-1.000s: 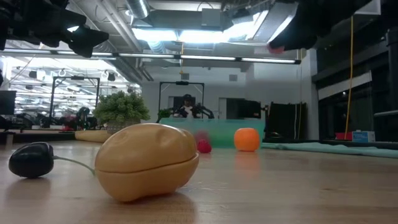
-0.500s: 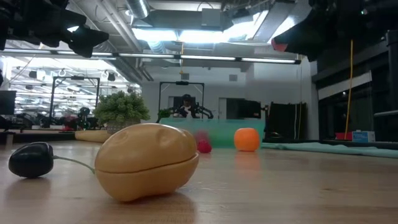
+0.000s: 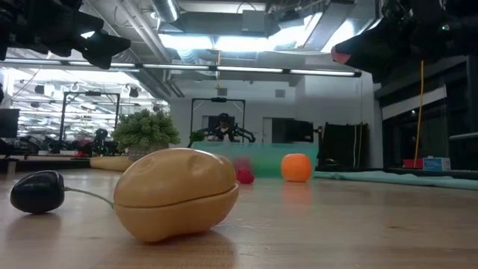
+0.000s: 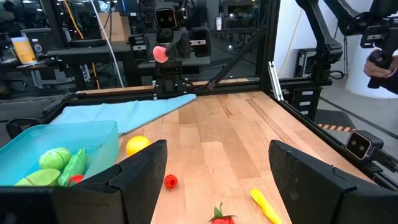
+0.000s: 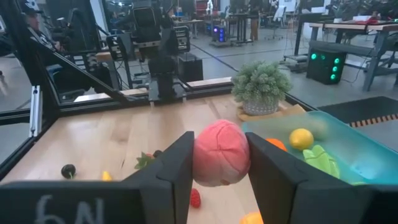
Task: Pick and placing Produce into tupperware
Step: Put the peach into the blue bin, then put the strawberry into the blue bin
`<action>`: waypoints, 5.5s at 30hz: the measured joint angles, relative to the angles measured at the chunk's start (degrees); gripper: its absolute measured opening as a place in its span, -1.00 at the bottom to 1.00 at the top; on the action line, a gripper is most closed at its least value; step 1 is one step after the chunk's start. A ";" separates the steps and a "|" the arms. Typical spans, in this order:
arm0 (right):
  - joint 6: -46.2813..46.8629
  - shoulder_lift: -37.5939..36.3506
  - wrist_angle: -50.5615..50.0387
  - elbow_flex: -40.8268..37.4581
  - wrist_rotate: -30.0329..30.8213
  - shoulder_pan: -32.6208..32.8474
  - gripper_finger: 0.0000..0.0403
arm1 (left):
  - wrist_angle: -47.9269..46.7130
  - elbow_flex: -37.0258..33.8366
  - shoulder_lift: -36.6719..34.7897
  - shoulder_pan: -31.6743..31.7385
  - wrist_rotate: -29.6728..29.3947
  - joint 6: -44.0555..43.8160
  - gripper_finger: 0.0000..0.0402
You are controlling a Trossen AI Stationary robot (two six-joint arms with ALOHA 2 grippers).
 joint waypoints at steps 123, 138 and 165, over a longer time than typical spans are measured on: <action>0.01 51.65 -83.02 68.57 -26.10 -35.63 -0.32 | -1.67 0.02 0.00 -0.01 0.00 0.05 0.37; -1.43 60.12 -82.92 68.54 -26.10 -35.63 -0.32 | -2.21 0.02 -0.02 -0.01 0.00 0.04 0.37; -2.99 61.51 -82.05 68.50 -26.12 -35.65 0.00 | -2.65 0.02 -0.02 0.01 0.01 0.07 0.37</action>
